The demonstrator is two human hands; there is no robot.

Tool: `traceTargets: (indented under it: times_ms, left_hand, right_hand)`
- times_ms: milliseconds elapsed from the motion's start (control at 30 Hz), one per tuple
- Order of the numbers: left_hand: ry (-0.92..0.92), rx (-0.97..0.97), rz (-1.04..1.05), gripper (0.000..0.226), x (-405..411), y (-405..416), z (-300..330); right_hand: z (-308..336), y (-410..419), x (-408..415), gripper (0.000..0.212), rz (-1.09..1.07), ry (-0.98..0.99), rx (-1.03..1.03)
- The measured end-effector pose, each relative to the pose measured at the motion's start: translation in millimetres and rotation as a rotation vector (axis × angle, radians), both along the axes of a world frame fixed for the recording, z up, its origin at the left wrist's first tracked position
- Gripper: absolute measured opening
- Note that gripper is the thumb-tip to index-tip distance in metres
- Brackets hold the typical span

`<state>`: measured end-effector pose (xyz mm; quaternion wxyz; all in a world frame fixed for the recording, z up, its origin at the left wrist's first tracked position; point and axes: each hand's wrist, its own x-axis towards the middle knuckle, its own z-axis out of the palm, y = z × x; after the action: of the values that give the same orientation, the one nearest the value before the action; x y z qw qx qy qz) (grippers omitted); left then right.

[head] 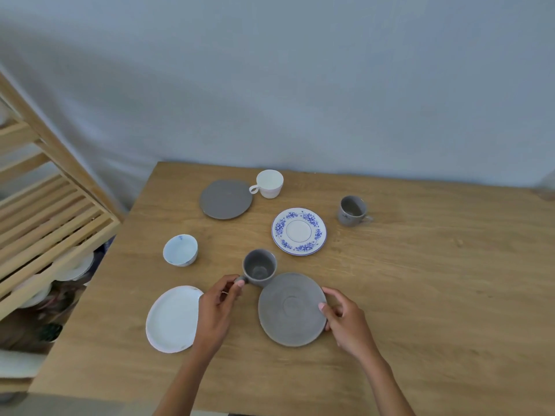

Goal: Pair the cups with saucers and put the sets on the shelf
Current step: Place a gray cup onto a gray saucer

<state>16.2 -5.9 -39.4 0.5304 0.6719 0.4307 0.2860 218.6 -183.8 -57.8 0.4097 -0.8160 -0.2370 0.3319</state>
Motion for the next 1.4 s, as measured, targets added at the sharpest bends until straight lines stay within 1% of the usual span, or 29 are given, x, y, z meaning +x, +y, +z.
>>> traceTargets:
  times_ms: [133, 267, 467, 633, 833, 1000, 1167, 1400]
  left_hand:
    - [-0.002, 0.005, -0.027, 0.013, -7.4, -4.7, 10.5]
    - [-0.019, -0.029, -0.135, 0.015, -4.5, -14.1, 14.1]
    - [-0.026, -0.053, -0.207, 0.018, 2.6, -24.9, 3.8]
    - [0.007, -0.036, -0.252, 0.020, 3.2, -27.9, -3.3]
    - [0.019, -0.036, -0.258, 0.012, 6.1, -25.7, -4.1]
    - [0.074, -0.039, -0.277, 0.013, 2.8, -20.5, -4.9]
    - [0.149, 0.048, -0.270, 0.017, -2.8, -12.5, -6.7]
    - [0.137, 0.037, -0.298, 0.015, -3.1, -8.9, -10.4]
  right_hand:
    - [-0.1, 13.0, 0.6, 0.028, 0.027, -0.016, 0.021]
    - [-1.9, 24.5, -1.8, 0.025, 0.043, -0.020, 0.034]
    - [-9.0, 29.8, -1.9, 0.031, 0.041, -0.038, 0.041]
    - [-8.8, 29.1, -0.9, 0.027, 0.052, -0.034, 0.042]
    - [-9.6, 28.4, -1.1, 0.026, 0.048, -0.048, 0.044]
    - [-5.0, 27.1, -2.3, 0.027, 0.039, -0.034, 0.056]
    - [-1.7, 25.8, -5.5, 0.026, -0.003, -0.019, 0.062]
    - [2.8, 24.1, -15.2, 0.021, -0.099, -0.038, 0.085]
